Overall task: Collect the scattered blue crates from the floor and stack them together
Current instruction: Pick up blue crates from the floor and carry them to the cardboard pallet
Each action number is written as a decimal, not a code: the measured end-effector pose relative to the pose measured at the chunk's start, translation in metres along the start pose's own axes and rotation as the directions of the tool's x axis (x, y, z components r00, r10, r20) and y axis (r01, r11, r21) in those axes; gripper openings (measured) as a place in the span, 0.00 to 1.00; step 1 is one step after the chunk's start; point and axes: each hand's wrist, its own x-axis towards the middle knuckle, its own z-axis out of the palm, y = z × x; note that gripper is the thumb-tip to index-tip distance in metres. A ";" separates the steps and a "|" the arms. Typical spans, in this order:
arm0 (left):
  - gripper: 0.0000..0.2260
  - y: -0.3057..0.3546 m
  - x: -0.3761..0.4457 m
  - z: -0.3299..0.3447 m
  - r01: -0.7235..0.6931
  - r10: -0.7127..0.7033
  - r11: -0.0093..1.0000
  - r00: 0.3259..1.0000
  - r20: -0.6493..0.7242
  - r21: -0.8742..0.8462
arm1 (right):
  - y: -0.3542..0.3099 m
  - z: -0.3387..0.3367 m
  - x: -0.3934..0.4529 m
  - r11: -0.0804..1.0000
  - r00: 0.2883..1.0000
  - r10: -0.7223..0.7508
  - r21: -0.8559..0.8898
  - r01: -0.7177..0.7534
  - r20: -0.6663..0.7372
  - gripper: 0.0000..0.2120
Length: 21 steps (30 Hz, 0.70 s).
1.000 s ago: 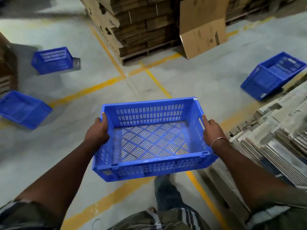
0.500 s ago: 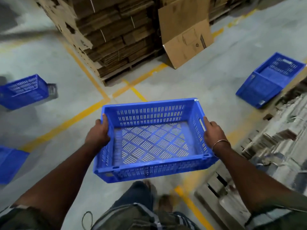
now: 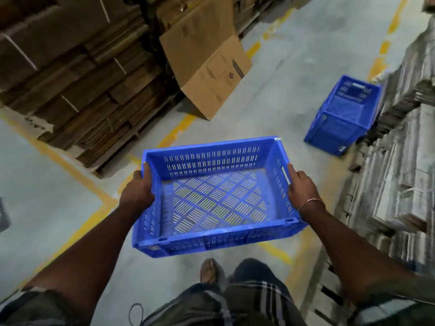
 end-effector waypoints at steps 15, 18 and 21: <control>0.45 0.206 0.439 -0.113 -0.323 0.332 0.940 0.940 -0.075 0.107 | 0.072 -0.032 0.328 0.944 0.937 0.322 0.118 -0.307 -0.136 0.34; 0.45 0.245 0.509 -0.139 -0.363 0.370 0.928 0.925 -0.085 0.089 | 0.086 -0.047 0.390 0.933 0.922 0.356 0.119 -0.340 -0.155 0.34; 0.47 0.285 0.592 -0.152 -0.415 0.422 0.904 0.904 -0.065 0.102 | 0.102 -0.056 0.453 0.917 0.903 0.393 0.148 -0.371 -0.170 0.33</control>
